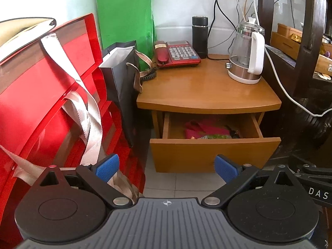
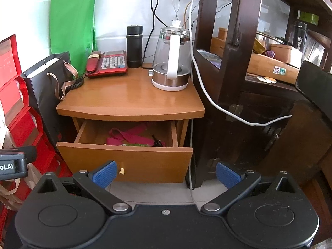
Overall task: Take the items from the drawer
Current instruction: 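Move the right tool toward the open wooden drawer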
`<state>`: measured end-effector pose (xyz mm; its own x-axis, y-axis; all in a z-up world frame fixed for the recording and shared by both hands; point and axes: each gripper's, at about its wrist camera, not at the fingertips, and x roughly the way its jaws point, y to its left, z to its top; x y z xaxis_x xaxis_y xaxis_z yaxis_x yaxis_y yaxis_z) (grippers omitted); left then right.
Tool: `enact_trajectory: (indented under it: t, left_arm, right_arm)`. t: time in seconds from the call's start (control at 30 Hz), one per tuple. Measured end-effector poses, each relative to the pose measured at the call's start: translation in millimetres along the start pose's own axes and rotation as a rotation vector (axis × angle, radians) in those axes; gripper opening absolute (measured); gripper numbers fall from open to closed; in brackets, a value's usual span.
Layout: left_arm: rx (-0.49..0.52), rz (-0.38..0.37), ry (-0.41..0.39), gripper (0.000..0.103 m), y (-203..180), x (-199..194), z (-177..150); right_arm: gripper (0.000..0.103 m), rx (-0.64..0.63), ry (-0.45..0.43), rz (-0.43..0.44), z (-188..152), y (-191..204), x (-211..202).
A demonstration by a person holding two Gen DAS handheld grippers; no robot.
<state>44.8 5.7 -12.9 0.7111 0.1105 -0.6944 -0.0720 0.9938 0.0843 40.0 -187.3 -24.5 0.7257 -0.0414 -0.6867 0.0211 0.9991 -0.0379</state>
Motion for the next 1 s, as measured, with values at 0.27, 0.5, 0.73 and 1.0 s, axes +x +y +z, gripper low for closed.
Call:
enact_trajectory:
  t: [0.27, 0.5, 0.73, 1.0]
  left_arm:
    - [0.021, 0.017, -0.013, 0.101, -9.9, 2.7, 7.5]
    - [-0.032, 0.031, 0.011, 0.101, -1.8, 2.3, 16.0]
    - [-0.057, 0.051, 0.029, 0.101, 3.9, 1.0, 21.4]
    - [-0.06, 0.049, 0.039, 0.101, 1.5, 3.0, 25.3]
  right_arm:
    - [0.102, 0.01, -0.006, 0.015, 3.7, -1.2, 6.9]
    - [0.102, 0.015, 0.008, 0.021, 9.9, -1.0, 10.2]
    - [0.102, -0.022, 0.026, 0.043, 11.8, 6.8, 13.2]
    - [0.102, -0.025, 0.052, 0.068, 12.1, 10.4, 18.5]
